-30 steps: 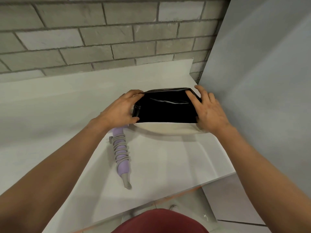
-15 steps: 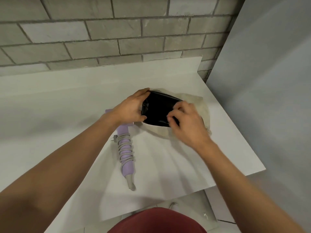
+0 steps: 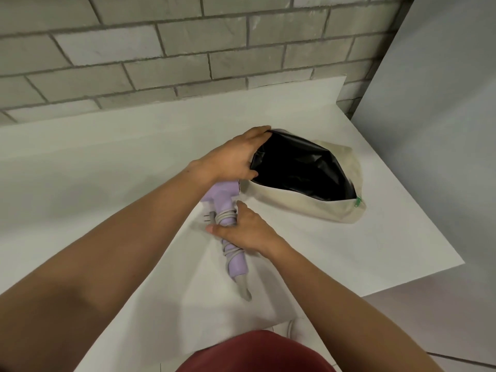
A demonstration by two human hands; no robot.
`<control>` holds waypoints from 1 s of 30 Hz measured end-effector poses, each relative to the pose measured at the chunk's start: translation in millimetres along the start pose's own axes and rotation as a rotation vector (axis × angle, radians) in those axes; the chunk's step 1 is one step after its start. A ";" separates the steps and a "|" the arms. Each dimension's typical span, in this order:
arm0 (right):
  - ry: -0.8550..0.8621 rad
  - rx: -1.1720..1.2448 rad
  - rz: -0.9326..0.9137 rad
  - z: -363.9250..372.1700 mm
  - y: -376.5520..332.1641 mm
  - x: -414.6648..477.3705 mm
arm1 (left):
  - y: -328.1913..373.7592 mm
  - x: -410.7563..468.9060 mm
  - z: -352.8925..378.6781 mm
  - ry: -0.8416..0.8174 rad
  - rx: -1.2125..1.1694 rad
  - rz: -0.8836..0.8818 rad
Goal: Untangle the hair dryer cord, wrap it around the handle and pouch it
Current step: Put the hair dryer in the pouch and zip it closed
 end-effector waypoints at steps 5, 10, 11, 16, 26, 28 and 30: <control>0.045 0.100 0.019 1.7 3.2 0.5 | -7.7 -1.2 3.0 0.005 0.009 0.032; 0.028 0.261 0.025 -19.6 10.2 -34.7 | -17.9 1.2 3.5 0.020 -0.012 0.050; 0.011 0.274 0.031 -25.0 13.0 -45.7 | -19.9 2.3 3.0 0.024 -0.014 0.048; -0.063 0.349 0.001 -62.9 23.8 -108.7 | -24.0 0.4 3.7 0.036 -0.041 0.060; 0.059 0.626 0.047 -118.4 22.7 -133.1 | -4.9 -44.5 30.7 0.209 -0.070 0.072; 0.064 0.661 0.113 -122.5 26.7 -127.2 | -1.6 -54.2 33.7 0.229 -0.061 0.035; 0.041 0.690 0.160 -124.3 30.0 -121.6 | 4.1 -62.7 36.0 0.256 -0.050 0.034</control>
Point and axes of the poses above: each hand's wrist, its own x-axis towards the middle knuckle, its own z-axis out of the palm, y = z × x, the point moved 2 cm from there along x, towards the middle knuckle, and after that the axes turned 10 degrees about -z, right-handed, at the moved point
